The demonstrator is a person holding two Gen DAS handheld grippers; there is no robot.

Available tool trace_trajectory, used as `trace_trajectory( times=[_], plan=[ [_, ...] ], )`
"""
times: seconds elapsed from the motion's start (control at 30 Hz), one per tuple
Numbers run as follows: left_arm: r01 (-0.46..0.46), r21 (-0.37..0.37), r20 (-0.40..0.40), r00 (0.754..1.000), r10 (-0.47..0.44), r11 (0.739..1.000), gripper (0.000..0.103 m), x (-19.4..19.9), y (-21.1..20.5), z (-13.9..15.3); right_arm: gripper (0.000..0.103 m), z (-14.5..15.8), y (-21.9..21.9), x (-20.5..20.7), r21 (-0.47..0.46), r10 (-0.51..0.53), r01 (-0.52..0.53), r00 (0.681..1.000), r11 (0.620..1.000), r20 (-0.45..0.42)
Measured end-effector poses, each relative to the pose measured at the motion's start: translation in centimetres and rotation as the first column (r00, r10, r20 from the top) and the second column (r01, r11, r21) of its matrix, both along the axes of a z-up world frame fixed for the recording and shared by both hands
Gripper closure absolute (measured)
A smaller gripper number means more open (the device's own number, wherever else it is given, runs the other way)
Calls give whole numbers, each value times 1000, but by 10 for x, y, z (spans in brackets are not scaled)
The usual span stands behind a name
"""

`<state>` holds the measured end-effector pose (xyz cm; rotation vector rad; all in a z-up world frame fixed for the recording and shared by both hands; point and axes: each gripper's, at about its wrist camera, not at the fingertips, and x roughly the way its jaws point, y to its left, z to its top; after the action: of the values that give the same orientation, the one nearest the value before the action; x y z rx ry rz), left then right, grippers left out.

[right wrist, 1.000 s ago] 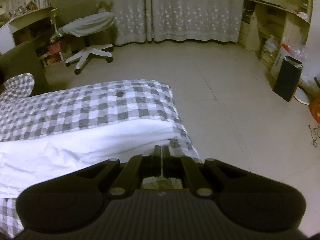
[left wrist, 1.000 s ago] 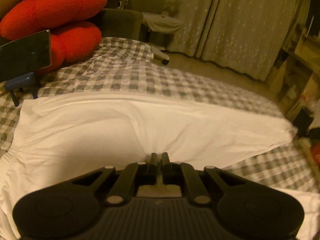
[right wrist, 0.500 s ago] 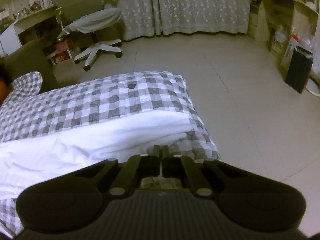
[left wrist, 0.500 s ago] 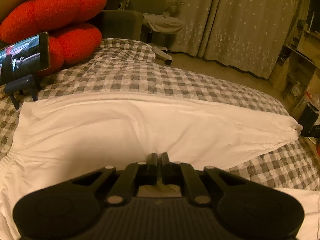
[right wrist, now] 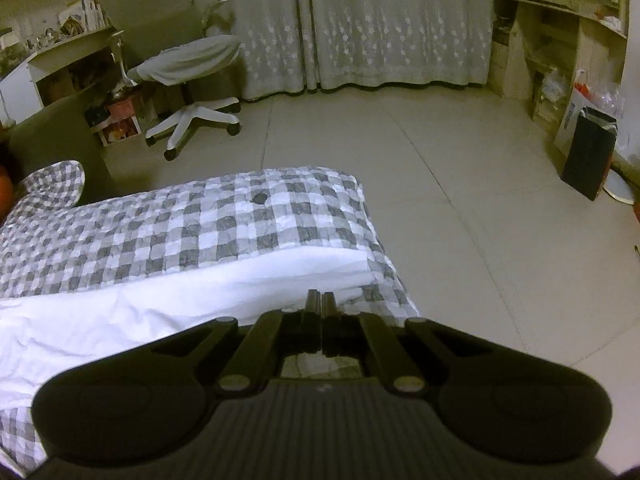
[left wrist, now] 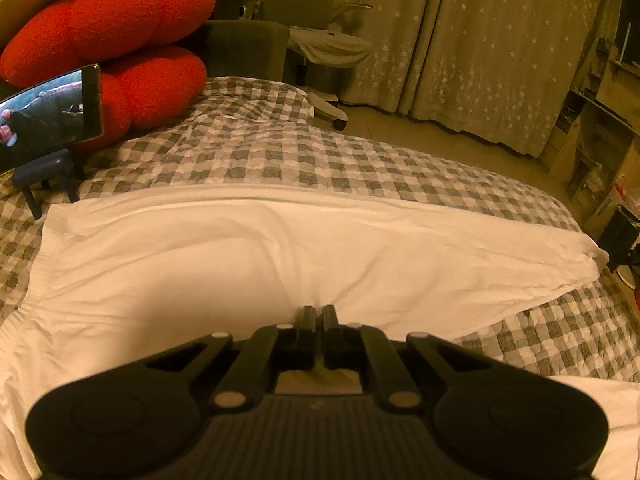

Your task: Fold clothes

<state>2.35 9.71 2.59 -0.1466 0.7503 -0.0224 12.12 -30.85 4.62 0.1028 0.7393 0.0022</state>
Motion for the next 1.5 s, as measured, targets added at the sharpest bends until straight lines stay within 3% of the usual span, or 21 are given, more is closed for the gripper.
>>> trace_trajectory(
  times=[0.27,0.33,0.43,0.5,0.57,0.63,0.67,0.7,0.87,1.1,1.33,1.5],
  plan=[
    [4,-26,6,1000,-4,1000,101,-2,5,4,103,-1,-15,1,16,-50,50,999,999,-14],
    [7,-31,9,1000,-7,1000,101,-3,5,6,99,-5,-23,2,42,-70,72,997,997,-40],
    [5,-33,-2,1000,-5,999,100,-1,4,3,81,-11,-39,4,105,-116,123,991,987,-70],
    [11,-35,-2,1000,-11,999,100,2,2,1,51,-16,-48,6,181,-130,141,989,973,-72],
    [19,-38,4,1000,-19,999,100,2,0,1,46,-18,-53,7,266,-115,127,991,955,-63],
    [24,-34,8,1000,-24,999,100,2,-2,1,46,-19,-49,12,275,-110,121,992,954,-57],
    [24,-29,7,1000,-24,999,100,2,-3,1,51,-20,-46,14,274,-109,119,993,954,-55],
    [23,-26,5,1000,-23,999,100,3,-4,0,69,-20,-44,17,274,-108,118,993,955,-52],
    [18,-22,-3,1000,-18,1000,100,4,-3,-3,96,-19,-33,24,263,-91,93,996,960,-20],
    [19,-26,-5,1000,-19,999,100,6,-2,-4,97,20,-32,-1,207,-126,111,990,972,56],
    [23,-32,-7,1000,-24,999,100,6,-2,-3,97,-10,-33,15,138,-141,146,989,980,-48],
    [23,-43,-13,1000,-23,999,100,8,1,-6,97,12,-29,2,121,-89,85,996,989,26]
  ],
)
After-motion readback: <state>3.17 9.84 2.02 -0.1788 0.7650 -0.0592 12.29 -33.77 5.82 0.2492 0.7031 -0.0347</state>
